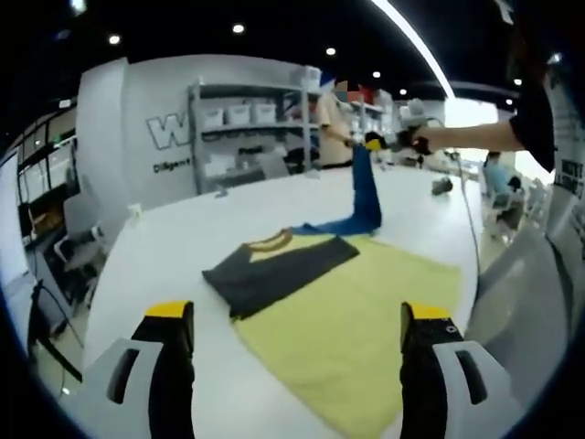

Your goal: Fold the garment on the visible template until the final outline fits inside the template.

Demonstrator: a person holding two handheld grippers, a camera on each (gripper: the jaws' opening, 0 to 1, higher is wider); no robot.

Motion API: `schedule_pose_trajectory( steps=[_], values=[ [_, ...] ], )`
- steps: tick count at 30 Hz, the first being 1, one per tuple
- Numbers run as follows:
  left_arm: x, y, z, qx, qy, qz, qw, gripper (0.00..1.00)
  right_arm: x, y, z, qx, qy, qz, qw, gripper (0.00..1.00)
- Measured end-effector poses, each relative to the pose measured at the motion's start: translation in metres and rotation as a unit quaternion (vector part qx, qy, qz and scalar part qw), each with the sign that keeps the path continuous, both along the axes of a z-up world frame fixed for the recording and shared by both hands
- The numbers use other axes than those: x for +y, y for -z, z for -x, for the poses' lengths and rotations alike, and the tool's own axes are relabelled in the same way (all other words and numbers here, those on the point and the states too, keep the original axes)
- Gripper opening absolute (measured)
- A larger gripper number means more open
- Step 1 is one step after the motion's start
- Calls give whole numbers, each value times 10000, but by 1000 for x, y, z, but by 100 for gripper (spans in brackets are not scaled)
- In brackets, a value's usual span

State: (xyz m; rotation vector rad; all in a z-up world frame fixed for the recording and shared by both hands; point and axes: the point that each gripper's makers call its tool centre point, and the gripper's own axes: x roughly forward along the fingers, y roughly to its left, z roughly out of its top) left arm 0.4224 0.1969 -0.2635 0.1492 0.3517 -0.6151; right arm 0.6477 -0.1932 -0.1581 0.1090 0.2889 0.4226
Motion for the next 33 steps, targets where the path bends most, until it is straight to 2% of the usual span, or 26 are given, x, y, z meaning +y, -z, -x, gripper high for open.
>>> schedule_pose_trajectory(
  steps=[1,3,6,7,11,13,14,18,19,20,22,24,25,28,29,32,33],
  values=[
    [0,0,0,0,-3,-1,10000,89,4,-1,0,-7,-29,-11,10000,0],
    [2,0,2,6,4,-43,10000,89,34,-10,-2,-139,-260,83,9995,0],
    [6,1,2,22,-47,-65,10000,89,52,-12,-10,-218,-403,133,9989,0],
    [7,1,2,29,-76,-61,9999,89,56,-13,-12,-233,-434,104,9987,0],
    [13,0,2,22,-178,-37,9998,89,105,-18,-22,-310,-761,-115,9965,0],
    [14,0,3,24,-199,-44,9998,89,118,-19,-26,-313,-823,-214,9959,0],
    [18,1,3,46,-221,-52,9997,89,138,-18,-25,-330,-988,-237,9943,0],
    [21,0,4,58,-288,-81,9995,88,179,-12,-25,-348,-1283,-300,9907,0],
    [22,0,4,57,-308,-72,9995,88,196,-4,-23,-313,-1416,-258,9891,0],
    [23,0,3,52,-326,-52,9994,88,199,-1,-22,-301,-1433,-241,9889,0],
    [25,0,4,59,-353,-48,9993,88,223,21,-15,-184,-1604,16,9869,0],
    [26,1,4,64,-370,-67,9993,88,239,42,-9,-39,-1694,26,9855,0],
    [28,2,4,70,-390,-71,9992,88,243,46,-8,-17,-1714,38,9852,0],
    [31,6,5,129,-397,-85,9991,87,256,75,-3,41,-1814,427,9825,0],
    [32,7,5,138,-397,-92,9991,87,262,87,-2,151,-1812,430,9824,0],
    [34,8,5,172,-390,-118,9990,87,266,95,-1,231,-1835,413,9819,0],
    [36,10,6,192,-365,-187,9990,87,276,114,0,395,-1864,388,9809,0]
  ],
)
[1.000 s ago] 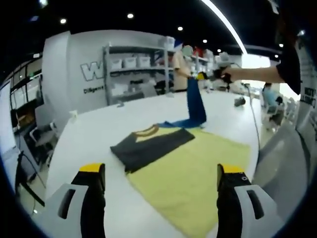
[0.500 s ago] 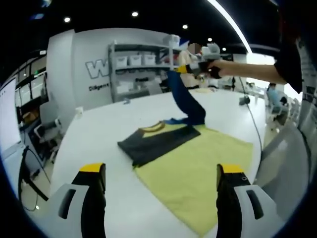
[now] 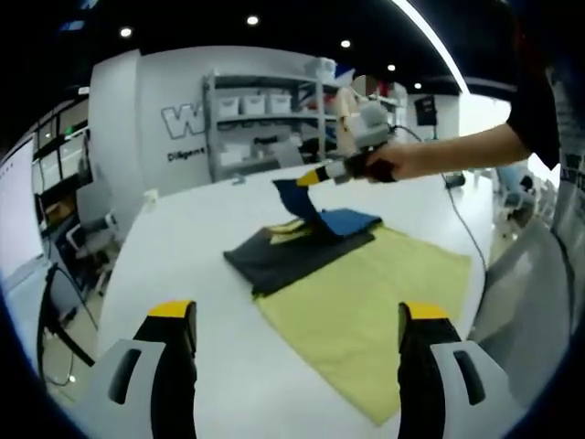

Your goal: Fold the garment on the visible template until the final outline fits inside the template.

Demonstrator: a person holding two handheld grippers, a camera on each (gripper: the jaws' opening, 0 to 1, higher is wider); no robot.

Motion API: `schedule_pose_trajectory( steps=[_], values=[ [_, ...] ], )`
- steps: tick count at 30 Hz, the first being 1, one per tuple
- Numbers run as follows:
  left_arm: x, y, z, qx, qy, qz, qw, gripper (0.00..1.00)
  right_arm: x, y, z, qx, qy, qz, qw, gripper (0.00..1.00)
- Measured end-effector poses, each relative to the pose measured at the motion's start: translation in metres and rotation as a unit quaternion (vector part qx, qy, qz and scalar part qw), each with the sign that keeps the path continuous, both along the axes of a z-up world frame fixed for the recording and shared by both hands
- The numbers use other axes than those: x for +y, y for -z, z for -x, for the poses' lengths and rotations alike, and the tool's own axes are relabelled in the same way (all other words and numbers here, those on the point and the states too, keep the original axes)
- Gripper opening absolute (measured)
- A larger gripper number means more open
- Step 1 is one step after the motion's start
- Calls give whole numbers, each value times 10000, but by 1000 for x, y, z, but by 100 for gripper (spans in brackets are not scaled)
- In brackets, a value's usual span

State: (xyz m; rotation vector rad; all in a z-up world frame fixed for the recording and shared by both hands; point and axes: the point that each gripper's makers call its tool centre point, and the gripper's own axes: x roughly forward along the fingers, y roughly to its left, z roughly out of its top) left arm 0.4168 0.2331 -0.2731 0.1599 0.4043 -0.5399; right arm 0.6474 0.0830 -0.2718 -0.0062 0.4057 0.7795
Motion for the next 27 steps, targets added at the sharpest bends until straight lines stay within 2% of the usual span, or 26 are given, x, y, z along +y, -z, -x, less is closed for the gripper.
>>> schedule_pose_trajectory(
  steps=[1,3,4,6,9,12,18,21,22,27],
  values=[
    [5,1,-1,15,-15,-16,10000,87,9,16,0,173,-39,46,9998,0],
    [6,0,-1,34,-52,-20,10000,86,20,17,4,473,-22,-334,9983,0],
    [8,0,-2,42,-84,-40,9999,86,29,21,3,389,-126,-255,9988,0],
    [11,0,-3,58,-112,-79,9999,86,32,28,9,419,-239,48,9988,0],
    [15,0,-4,39,-149,-96,9998,86,44,45,6,482,-316,62,9983,0],
    [19,1,-4,59,-251,-71,9996,85,52,54,12,711,-412,71,9966,0],
    [21,4,-1,138,-304,-95,9994,85,64,75,21,864,-660,252,9938,0],
    [21,3,-1,130,-338,-67,9993,85,65,79,20,846,-674,374,9934,0],
    [21,2,-2,121,-350,-48,9993,85,68,86,19,886,-688,388,9929,0],
    [22,2,-4,117,-374,-44,9992,84,70,83,25,891,-765,362,9924,0]
  ],
)
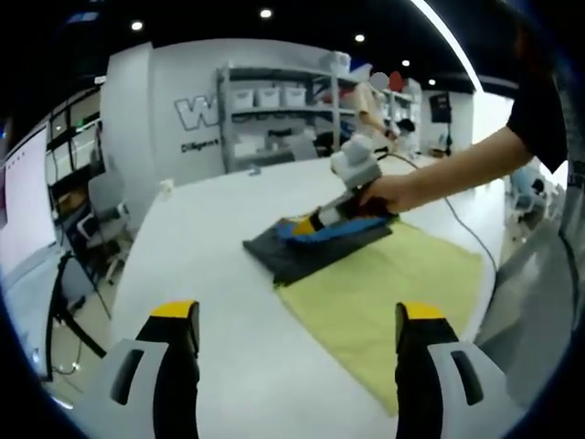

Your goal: Fold the garment on the visible template until the final outline fits inside the template.

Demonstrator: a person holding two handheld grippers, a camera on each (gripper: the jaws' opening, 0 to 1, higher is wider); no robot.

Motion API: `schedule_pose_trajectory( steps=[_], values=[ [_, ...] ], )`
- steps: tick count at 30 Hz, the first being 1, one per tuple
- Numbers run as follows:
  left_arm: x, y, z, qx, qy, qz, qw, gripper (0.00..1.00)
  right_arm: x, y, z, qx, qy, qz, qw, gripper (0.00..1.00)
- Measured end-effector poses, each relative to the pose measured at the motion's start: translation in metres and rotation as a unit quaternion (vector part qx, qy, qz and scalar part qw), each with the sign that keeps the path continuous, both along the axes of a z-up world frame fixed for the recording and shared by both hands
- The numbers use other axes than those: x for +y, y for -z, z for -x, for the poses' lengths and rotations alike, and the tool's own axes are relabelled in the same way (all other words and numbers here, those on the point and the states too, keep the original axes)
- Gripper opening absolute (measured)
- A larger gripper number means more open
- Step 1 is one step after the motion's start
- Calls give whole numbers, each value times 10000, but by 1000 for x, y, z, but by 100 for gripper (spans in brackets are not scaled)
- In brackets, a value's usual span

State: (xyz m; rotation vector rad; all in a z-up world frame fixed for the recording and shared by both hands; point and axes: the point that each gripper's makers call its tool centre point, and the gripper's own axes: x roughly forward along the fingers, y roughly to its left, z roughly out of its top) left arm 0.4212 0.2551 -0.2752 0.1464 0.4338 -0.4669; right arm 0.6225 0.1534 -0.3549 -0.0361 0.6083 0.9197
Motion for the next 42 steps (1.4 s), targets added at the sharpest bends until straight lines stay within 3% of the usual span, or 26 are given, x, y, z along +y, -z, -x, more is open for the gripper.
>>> schedule_pose_trajectory(
  steps=[7,11,18,20,24,29,34,38,42],
  values=[
    [-2,3,0,39,8,-3,10000,83,-5,-5,7,-44,-22,52,10000,7],
    [-7,1,0,29,-8,36,10000,81,-26,0,5,-45,68,280,9996,12],
    [-10,6,1,106,-13,53,9999,80,-61,-11,1,-199,263,386,9987,39],
    [-8,10,1,198,-43,-57,9998,78,-77,-15,0,-237,300,471,9982,42],
    [-11,11,2,287,-85,52,9995,77,-103,-26,-1,-344,474,578,9966,43],
    [-20,20,11,582,-1,224,9981,77,-141,-29,6,-345,691,697,9946,43],
    [-28,32,25,872,170,262,9957,78,-180,-21,24,-73,1026,882,9908,46],
    [-39,53,47,1421,460,185,9886,79,-211,-16,48,22,1235,953,9878,51],
    [-44,65,56,1560,526,181,9862,79,-240,-9,68,129,1342,1100,9847,50]
  ],
)
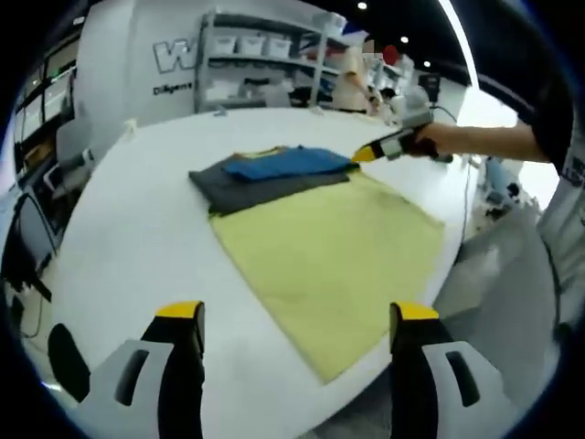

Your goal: Fold the garment on the visible template until the final outline fits inside the template.

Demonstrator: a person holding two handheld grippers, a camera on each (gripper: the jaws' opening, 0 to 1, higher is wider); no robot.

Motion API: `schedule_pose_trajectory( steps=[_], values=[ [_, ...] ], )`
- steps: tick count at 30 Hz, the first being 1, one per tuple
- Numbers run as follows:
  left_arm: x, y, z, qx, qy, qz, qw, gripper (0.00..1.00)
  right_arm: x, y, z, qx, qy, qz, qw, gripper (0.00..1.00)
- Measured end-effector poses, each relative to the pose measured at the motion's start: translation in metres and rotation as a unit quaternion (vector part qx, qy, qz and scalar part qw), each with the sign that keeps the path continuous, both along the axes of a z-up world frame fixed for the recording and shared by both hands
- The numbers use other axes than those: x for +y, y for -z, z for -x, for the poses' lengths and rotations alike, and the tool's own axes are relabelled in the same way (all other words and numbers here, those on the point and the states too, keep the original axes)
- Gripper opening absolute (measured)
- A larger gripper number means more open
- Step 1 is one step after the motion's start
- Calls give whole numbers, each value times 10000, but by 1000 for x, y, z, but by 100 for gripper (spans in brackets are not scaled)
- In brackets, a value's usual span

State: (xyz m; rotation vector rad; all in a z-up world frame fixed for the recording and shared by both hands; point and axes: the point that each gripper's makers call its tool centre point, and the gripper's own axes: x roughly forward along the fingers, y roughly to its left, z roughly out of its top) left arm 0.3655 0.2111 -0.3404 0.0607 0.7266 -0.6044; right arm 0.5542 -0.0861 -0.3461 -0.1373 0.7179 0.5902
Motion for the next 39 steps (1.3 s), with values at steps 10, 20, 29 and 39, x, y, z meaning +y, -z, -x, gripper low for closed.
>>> schedule_pose_trajectory(
  steps=[10,20,29,39],
  values=[
    [-7,10,8,229,-87,187,9995,73,-34,15,50,277,316,79,9991,49],
    [-7,21,9,261,-87,0,9996,52,-52,27,91,705,440,57,9965,48],
    [-8,32,18,520,-101,-174,9984,42,-58,31,139,1043,209,101,9943,42],
    [-14,41,27,586,-63,-322,9977,29,-62,38,181,1277,247,60,9915,33]
  ],
)
